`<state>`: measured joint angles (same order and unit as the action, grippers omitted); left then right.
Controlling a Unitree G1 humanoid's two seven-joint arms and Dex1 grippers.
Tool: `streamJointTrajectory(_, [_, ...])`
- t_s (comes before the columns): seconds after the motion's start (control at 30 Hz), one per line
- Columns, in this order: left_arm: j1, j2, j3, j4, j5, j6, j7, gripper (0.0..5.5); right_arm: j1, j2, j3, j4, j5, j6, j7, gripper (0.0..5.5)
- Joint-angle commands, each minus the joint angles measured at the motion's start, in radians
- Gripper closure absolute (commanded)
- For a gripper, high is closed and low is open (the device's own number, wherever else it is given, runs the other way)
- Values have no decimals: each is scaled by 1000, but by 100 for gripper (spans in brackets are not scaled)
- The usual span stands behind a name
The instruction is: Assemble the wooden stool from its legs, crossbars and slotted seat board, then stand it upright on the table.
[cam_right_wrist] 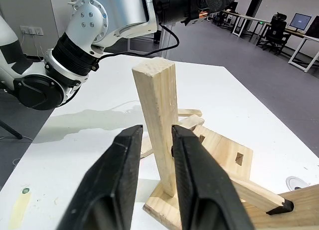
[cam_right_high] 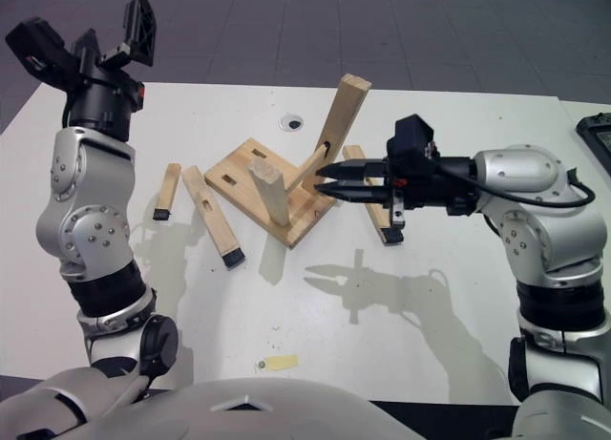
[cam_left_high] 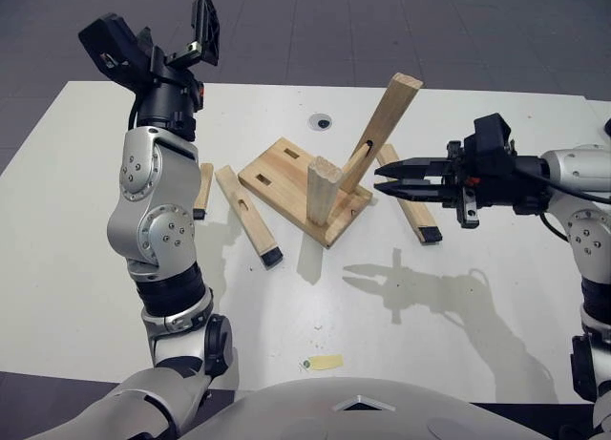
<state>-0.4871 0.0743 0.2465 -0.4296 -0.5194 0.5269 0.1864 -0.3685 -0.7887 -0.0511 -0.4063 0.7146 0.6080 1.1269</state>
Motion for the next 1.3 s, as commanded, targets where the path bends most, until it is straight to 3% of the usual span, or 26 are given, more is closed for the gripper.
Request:
streamJointTrajectory(0.03, [8, 0, -8, -13, 11, 9, 2, 10, -12, 27, 19, -21, 22, 28, -31, 370])
streamJointTrajectory(0.33, [19, -15, -13, -15, 12, 9, 1, 10, 5, 89, 50, -71, 80, 77, -105, 225])
streamJointTrajectory(0.63, [16, -25, -13, -7, 11, 8, 4, 10, 8, 256, 139, -76, 60, 115, -308, 74])
streamJointTrajectory(1.2, [9, -28, -6, 6, 12, 1, 8, 10, 25, 260, 163, -66, 55, 142, -335, 355])
streamJointTrajectory(1.3, [10, -29, -4, 7, 14, 1, 10, 10, 29, 258, 168, -69, 56, 147, -334, 371])
